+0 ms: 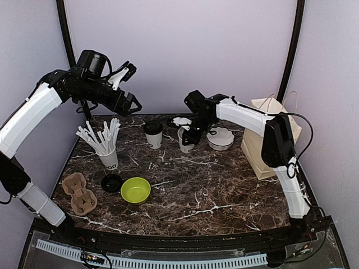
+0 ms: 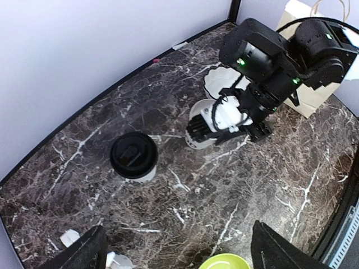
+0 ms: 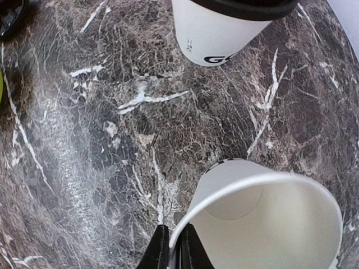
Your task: Pack the takeout coffee
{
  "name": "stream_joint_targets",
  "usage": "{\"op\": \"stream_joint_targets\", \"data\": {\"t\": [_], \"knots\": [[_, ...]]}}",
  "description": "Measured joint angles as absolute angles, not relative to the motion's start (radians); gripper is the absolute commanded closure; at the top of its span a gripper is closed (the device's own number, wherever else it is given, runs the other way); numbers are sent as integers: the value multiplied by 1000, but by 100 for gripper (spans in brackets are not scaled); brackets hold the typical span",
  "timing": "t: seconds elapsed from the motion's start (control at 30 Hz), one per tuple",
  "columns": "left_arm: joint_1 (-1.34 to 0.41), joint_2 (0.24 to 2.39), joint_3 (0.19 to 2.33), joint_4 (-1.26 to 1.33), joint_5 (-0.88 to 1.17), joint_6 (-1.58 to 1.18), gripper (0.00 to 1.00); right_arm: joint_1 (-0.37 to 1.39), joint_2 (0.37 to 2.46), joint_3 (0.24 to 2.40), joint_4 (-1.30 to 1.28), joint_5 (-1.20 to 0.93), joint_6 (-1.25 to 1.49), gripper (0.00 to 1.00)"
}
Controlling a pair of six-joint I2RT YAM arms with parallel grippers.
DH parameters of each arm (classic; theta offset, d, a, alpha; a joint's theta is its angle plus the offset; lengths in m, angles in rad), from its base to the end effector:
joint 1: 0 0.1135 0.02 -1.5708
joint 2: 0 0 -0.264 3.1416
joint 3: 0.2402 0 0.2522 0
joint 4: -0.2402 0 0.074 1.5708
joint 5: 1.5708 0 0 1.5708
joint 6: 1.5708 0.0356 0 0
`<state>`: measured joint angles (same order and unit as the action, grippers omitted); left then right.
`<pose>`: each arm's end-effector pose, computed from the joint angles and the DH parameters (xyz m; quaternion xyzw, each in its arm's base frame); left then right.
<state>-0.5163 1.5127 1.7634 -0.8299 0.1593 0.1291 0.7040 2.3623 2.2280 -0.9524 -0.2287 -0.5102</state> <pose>0.2741 -0.1621 0.4362 0.3140 0.8195 -0.1599 0.4519 0.3829 0.3357 0.2295 -0.5727 0.7766 0.1333 0.2263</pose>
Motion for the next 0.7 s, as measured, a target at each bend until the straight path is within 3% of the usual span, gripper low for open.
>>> {"op": "stream_joint_targets", "data": {"t": [0.4, 0.7], "knots": [[-678, 1373, 1466, -1007, 186, 3, 25, 776, 2117, 1965, -970, -231, -531, 100], [-699, 1254, 1211, -1105, 68, -250, 30, 881, 1905, 1673, -970, -207, -579, 93]]}}
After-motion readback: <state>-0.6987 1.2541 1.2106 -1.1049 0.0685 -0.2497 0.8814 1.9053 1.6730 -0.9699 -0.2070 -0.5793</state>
